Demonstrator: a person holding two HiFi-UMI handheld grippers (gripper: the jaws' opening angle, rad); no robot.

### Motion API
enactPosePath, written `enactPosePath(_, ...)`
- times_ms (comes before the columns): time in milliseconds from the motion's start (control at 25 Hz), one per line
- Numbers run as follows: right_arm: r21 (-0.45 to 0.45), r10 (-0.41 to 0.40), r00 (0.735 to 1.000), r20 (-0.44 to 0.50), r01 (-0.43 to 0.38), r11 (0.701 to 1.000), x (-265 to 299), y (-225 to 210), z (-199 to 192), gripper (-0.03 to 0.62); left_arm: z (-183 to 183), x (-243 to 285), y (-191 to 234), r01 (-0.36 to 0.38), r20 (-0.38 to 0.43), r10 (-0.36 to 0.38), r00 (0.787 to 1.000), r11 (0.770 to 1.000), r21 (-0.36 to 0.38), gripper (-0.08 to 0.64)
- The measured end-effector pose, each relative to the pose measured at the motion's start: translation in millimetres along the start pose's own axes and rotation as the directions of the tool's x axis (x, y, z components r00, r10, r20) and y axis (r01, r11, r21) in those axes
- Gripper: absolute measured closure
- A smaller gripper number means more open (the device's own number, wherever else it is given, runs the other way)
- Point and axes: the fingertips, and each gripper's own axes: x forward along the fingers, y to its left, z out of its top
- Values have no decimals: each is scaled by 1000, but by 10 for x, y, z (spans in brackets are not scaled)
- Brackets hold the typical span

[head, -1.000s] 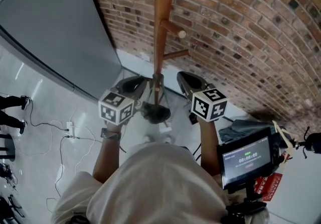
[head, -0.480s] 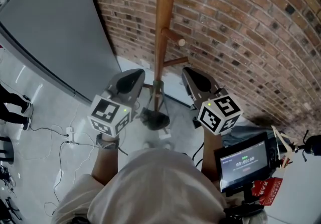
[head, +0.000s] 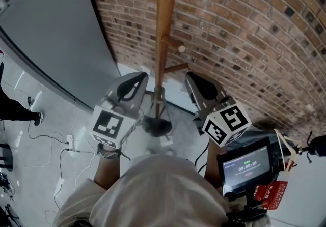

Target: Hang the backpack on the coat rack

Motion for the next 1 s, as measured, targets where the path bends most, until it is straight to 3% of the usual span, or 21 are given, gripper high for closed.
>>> enactPosePath(240,-34,13,1000,-8,-13,999,19,79,13,592,7,17,-29,4,6,-4,1000,1000,7,560)
enactPosePath(1000,3,27,999,-21,-26,1000,81,85,-83,592,-153,13,26,2,-9,-2,1000,1000,-21,560)
